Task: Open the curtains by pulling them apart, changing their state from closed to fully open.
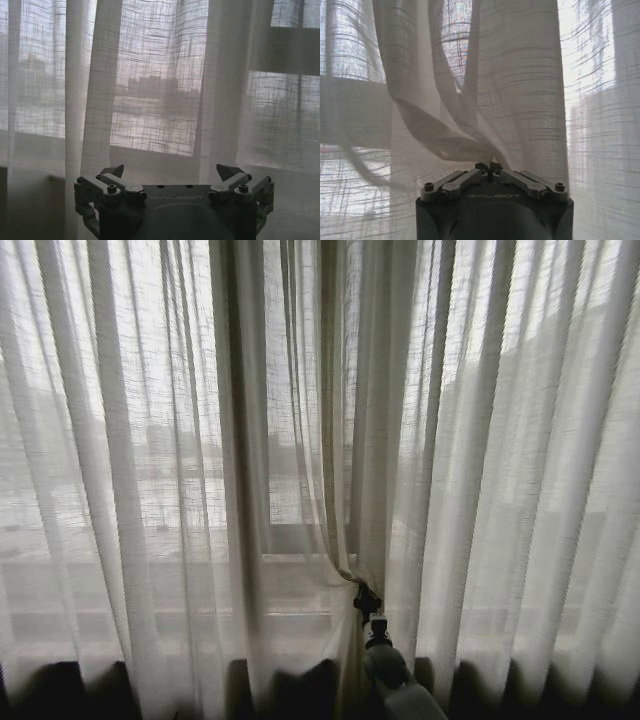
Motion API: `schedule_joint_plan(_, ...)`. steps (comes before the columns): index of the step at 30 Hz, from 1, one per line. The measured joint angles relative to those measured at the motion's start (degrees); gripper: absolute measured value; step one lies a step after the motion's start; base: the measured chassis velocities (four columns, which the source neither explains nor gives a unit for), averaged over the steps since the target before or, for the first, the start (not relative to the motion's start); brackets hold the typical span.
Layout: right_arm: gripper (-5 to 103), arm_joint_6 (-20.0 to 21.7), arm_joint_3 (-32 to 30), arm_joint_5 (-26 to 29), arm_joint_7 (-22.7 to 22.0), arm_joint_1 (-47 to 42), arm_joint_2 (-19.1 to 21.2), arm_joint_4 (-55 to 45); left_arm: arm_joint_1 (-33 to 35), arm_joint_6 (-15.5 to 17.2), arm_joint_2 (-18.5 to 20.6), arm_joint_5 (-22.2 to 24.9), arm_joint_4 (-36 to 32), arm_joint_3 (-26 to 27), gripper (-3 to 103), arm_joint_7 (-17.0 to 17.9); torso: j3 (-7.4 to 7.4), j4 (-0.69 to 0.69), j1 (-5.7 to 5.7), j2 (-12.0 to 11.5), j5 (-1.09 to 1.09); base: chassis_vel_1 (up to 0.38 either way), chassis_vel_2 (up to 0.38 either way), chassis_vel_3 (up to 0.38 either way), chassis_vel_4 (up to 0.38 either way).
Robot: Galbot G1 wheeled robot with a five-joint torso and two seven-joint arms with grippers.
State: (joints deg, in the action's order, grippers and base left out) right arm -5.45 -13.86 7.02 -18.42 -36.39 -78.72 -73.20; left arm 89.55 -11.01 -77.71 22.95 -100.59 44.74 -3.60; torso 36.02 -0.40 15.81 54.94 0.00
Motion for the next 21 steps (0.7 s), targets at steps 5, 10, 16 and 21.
schedule_joint_plan(5,0,0.34,0.44,-0.16,3.29,-3.26,-0.01,-3.72,-0.08,-0.02,0.12,0.09,0.07,-0.48,100,-0.07,0.0,0.01,0.0,-0.01,0.0,0.0,0.0,0.0,0.0)
schedule_joint_plan(10,10,0.42,2.14,0.1,7.73,-7.09,-0.01,-7.35,-0.29,-0.02,0.31,0.13,0.05,-0.71,100,-0.09,0.0,0.01,0.0,-0.01,0.0,0.0,0.0,0.0,0.0)
schedule_joint_plan(16,31,0.68,5.13,0.17,10.68,-12.32,-0.01,-12.85,0.13,-0.1,0.39,0.38,-0.03,-0.55,100,-0.13,0.0,0.02,0.0,-0.01,0.0,0.0,0.0,0.0,0.0)
schedule_joint_plan(21,47,0.83,5.22,-0.12,10.81,-14.16,0.0,-14.51,0.7,-0.5,0.33,0.73,-0.03,-0.35,100,-0.33,-0.01,0.01,-0.01,-0.01,0.0,0.0,0.0,0.0,0.0)
